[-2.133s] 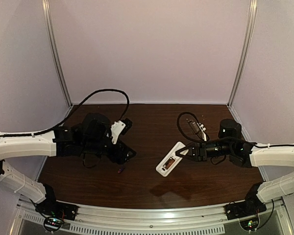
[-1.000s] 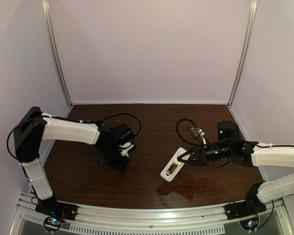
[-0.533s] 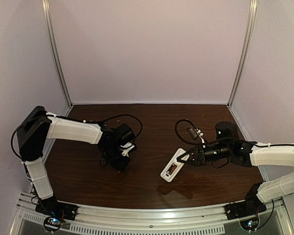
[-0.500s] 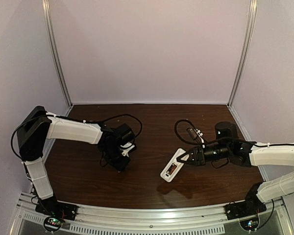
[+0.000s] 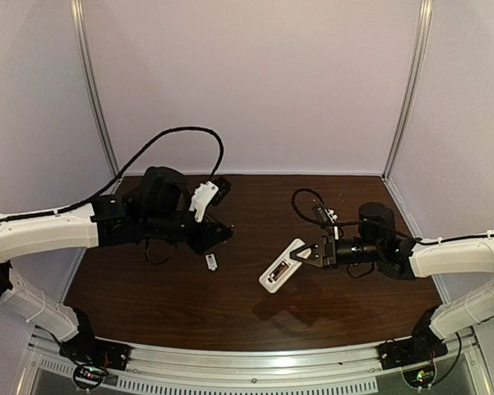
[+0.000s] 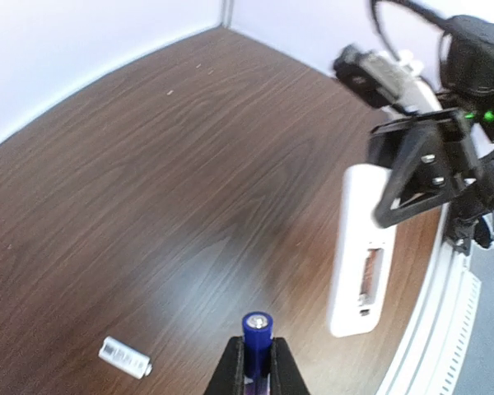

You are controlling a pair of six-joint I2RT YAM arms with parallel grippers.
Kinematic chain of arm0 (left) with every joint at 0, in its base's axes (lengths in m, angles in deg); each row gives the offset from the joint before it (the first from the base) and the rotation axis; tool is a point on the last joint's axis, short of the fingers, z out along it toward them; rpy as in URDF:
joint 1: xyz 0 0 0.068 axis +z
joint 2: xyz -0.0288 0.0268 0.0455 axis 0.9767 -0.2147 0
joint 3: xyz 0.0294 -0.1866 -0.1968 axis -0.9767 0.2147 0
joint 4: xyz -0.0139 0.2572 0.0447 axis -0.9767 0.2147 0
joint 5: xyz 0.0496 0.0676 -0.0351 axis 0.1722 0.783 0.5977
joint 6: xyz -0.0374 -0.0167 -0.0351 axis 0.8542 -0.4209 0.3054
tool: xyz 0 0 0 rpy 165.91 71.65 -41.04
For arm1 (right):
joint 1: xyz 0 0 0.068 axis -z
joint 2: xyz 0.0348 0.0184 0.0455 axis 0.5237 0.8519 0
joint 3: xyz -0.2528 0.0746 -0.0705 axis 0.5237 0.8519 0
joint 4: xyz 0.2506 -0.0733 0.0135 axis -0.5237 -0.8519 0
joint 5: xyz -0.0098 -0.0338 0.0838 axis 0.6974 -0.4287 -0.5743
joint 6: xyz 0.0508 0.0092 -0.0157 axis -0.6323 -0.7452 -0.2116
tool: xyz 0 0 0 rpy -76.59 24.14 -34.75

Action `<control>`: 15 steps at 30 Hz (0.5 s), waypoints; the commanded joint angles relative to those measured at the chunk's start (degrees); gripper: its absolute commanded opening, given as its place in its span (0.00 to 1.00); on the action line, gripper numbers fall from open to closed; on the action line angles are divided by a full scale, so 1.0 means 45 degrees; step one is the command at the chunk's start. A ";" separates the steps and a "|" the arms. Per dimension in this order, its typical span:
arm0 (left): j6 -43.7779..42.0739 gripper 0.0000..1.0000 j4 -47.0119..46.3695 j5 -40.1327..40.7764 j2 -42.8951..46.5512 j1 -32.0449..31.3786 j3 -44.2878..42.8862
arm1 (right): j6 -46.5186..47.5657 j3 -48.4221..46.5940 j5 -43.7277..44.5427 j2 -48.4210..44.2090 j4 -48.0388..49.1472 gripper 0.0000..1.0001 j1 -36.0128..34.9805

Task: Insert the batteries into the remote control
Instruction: Place the battery in the battery compartment.

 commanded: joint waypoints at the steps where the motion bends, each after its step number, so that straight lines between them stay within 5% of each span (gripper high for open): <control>1: -0.0456 0.00 -0.3143 -0.0490 -0.0130 -0.1125 0.0626 | -0.1427 0.0106 0.0413 0.0257 0.1851 0.00 -0.0215; 15: -0.0646 0.00 -0.5255 -0.0503 -0.1773 -0.2737 0.0313 | -0.2707 0.0400 0.0711 0.0557 0.3074 0.00 -0.0687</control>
